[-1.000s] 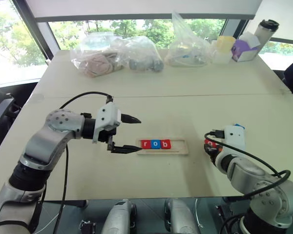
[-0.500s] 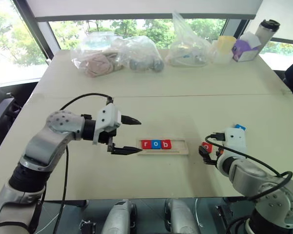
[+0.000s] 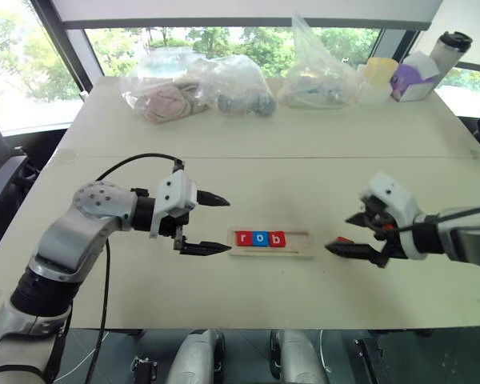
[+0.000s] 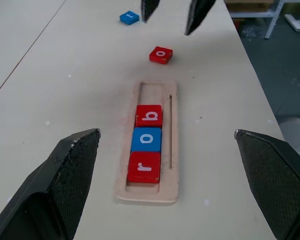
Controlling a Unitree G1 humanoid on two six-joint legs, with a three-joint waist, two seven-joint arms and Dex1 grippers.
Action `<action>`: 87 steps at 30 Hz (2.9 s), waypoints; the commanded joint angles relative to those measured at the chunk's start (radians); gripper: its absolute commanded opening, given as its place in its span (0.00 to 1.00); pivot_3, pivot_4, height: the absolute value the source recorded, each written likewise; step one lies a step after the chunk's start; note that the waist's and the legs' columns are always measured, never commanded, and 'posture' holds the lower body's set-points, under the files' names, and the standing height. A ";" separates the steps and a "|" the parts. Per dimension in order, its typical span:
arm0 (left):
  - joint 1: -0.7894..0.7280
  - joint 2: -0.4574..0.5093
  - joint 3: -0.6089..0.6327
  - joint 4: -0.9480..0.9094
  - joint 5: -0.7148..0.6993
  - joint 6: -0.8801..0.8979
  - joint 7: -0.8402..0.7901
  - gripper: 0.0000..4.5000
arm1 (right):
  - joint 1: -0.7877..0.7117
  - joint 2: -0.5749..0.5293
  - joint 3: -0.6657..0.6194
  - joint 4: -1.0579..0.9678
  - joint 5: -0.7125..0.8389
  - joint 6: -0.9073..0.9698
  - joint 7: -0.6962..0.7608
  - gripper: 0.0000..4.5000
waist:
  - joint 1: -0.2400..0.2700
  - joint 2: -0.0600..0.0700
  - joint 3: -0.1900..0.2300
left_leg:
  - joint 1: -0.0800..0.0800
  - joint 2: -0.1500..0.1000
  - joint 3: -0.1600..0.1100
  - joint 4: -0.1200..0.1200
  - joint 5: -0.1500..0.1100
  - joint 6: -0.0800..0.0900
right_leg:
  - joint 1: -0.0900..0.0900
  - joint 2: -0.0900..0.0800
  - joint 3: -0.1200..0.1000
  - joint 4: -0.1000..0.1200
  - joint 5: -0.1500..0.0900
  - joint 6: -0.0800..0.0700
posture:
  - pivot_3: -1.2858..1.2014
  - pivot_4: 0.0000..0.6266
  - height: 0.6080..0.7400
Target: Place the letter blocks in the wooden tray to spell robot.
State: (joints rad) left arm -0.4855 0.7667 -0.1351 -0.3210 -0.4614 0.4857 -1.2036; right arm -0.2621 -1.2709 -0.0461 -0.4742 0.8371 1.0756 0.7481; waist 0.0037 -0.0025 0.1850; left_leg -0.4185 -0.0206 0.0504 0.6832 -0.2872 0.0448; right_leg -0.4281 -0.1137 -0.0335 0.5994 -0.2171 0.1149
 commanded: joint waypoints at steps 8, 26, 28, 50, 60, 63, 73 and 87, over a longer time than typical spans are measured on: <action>0.013 0.036 0.037 -0.049 -0.017 0.002 0.002 1.00 | -0.003 0.016 0.222 0.333 -0.506 -0.668 0.394 0.99 | 0.002 0.000 0.000 | 0.000 0.000 0.002 0.002 0.000 0.001 | 0.000 -0.002 0.000 -0.001 0.002 0.001 | 0.52 0.24 1.00; 0.035 0.073 0.042 -0.073 -0.039 0.007 -0.017 1.00 | -0.029 0.142 0.215 0.432 -0.663 -0.691 0.418 0.99 | 0.009 0.000 0.000 | 0.000 -0.001 0.002 0.002 0.000 -0.001 | 0.000 -0.003 0.000 0.000 0.003 -0.001 | 0.52 0.24 1.00; 0.032 0.073 0.041 -0.071 -0.037 0.005 -0.017 1.00 | -0.032 0.152 0.210 0.443 -0.671 -0.693 0.410 0.99 | 0.008 0.000 0.000 | 0.001 -0.001 0.002 0.002 0.000 -0.001 | 0.001 -0.003 0.000 0.000 0.003 -0.001 | 0.52 0.24 1.00; 0.029 0.064 0.036 -0.065 -0.031 0.000 -0.006 1.00 | -0.161 0.202 0.198 0.307 -0.652 -0.586 0.437 0.25 | 0.002 -0.001 0.000 | 0.007 -0.001 0.002 0.002 0.001 -0.002 | 0.005 -0.003 0.001 0.002 0.003 -0.003 | 0.52 0.24 1.00; 0.036 0.058 0.038 -0.078 -0.032 0.000 0.017 1.00 | -0.334 0.315 0.332 0.261 -0.688 -0.558 0.499 0.25 | 0.008 -0.001 0.000 | 0.007 -0.002 0.001 0.002 0.001 -0.003 | 0.003 -0.004 0.000 0.008 0.003 -0.003 | 0.52 0.24 1.00; 0.042 0.058 0.041 -0.087 -0.034 0.006 0.030 1.00 | -0.366 0.353 0.376 0.286 -0.712 -0.568 0.513 0.25 | 0.006 -0.001 0.000 | 0.007 -0.002 0.002 0.002 0.001 -0.002 | 0.003 -0.004 0.001 0.009 0.003 -0.003 | 0.52 0.24 1.00; 0.053 0.066 0.048 -0.109 -0.044 0.018 0.055 1.00 | -0.371 0.387 0.430 0.341 -0.769 -0.599 0.531 0.25 | 0.007 -0.001 0.000 | 0.008 -0.002 0.001 0.003 0.002 -0.004 | 0.002 -0.003 0.000 0.013 0.004 -0.002 | 0.52 0.24 1.00; 0.053 0.064 0.049 -0.111 -0.046 0.022 0.056 1.00 | -0.368 0.419 0.442 0.389 -0.817 -0.618 0.534 0.25 | 0.007 -0.001 0.000 | 0.008 -0.002 0.001 0.003 0.003 -0.004 | 0.002 -0.003 0.000 0.013 0.005 0.001 | 0.52 0.24 1.00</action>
State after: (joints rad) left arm -0.4333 0.8227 -0.1230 -0.4061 -0.4927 0.5142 -1.1492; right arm -0.6270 -0.8489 0.4145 -0.0736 0.0220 0.4714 1.2794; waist 0.0106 -0.0036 0.1853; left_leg -0.4108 -0.0223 0.0516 0.6859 -0.2847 0.0406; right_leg -0.4265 -0.1162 -0.0332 0.6125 -0.2119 0.1158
